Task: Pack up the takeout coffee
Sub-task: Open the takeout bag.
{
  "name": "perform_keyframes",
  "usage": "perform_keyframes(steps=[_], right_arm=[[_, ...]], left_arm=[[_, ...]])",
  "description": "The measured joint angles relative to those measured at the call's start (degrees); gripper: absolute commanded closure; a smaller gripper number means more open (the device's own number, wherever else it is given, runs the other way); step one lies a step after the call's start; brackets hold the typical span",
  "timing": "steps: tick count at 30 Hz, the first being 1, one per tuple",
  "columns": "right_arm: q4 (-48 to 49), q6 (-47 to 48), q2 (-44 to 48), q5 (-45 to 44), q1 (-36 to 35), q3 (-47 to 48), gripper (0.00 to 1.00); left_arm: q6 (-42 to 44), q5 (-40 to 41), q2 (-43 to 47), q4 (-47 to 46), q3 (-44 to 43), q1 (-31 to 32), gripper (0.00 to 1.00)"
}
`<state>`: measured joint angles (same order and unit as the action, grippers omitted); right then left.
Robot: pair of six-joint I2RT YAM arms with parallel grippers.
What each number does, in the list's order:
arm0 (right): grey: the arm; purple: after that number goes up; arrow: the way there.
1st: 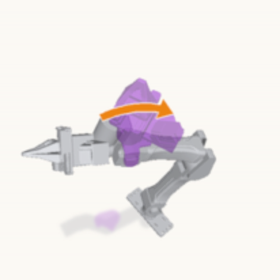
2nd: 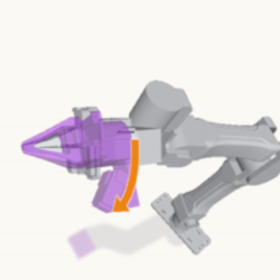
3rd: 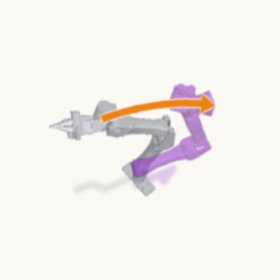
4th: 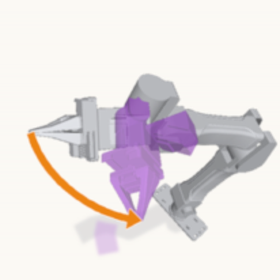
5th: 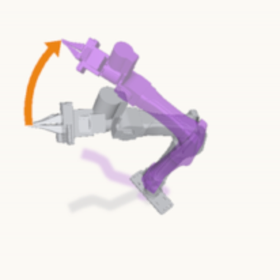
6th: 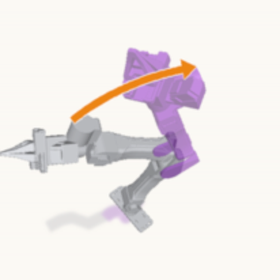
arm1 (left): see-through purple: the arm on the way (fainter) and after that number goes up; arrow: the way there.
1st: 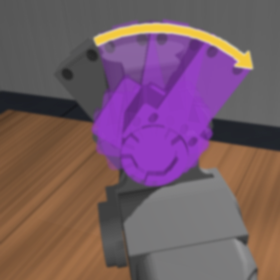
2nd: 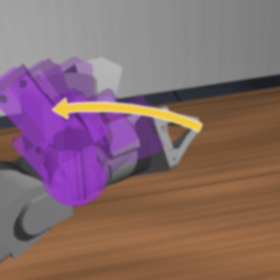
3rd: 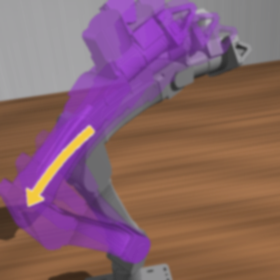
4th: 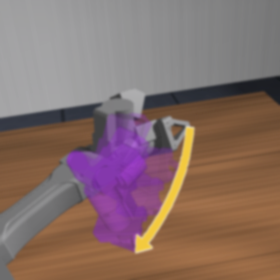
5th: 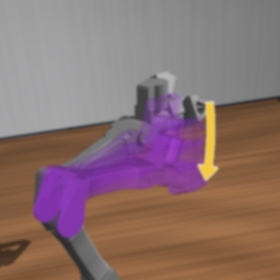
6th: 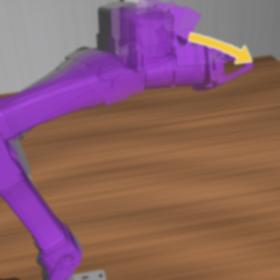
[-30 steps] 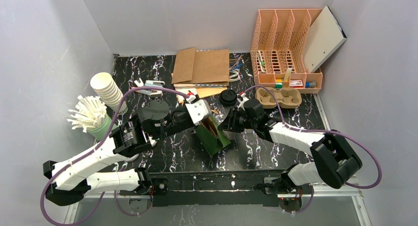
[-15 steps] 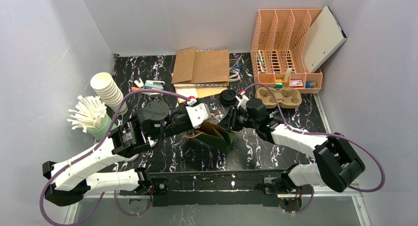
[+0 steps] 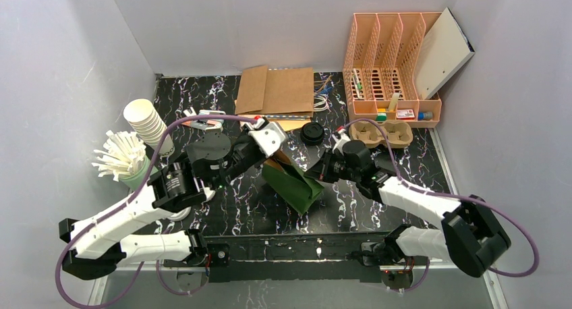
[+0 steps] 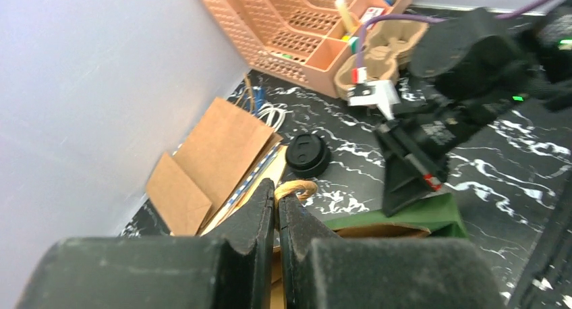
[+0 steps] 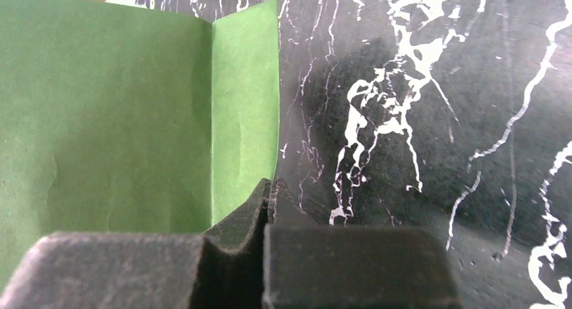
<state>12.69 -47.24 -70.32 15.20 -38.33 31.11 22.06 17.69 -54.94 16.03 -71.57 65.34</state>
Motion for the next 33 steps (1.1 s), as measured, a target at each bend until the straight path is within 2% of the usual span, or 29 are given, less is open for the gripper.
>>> perform_keyframes(steps=[5,13,15,17,19,28,33], right_arm=[[-0.9,-2.4,6.3,-5.6,0.0,-3.8,0.99],[-5.7,-9.8,10.5,-15.7,0.0,-4.7,0.99],[-5.9,-13.3,12.0,-18.1,0.0,-5.8,0.97],[-5.6,-15.7,13.2,-19.1,0.0,-7.1,0.87],[-5.0,-17.5,14.2,-19.8,0.0,-8.7,0.85],[-5.5,-17.2,12.5,-20.4,0.0,-10.5,0.84],[-6.6,-14.7,8.7,-17.9,0.0,-11.5,0.79]], left_arm=[[-0.2,6.8,-3.8,0.7,-2.5,0.0,1.0],[-0.6,12.7,-6.1,0.9,-4.2,0.0,1.0],[-0.7,13.0,-5.6,0.8,-4.0,0.0,1.0],[-0.7,12.9,-5.0,0.6,-3.3,0.0,1.0],[-0.6,12.5,-4.0,0.3,-1.8,0.0,1.0],[1.4,9.1,-2.2,-0.7,2.1,0.0,1.0],[3.0,8.9,-2.2,-2.2,2.3,0.0,1.0]])
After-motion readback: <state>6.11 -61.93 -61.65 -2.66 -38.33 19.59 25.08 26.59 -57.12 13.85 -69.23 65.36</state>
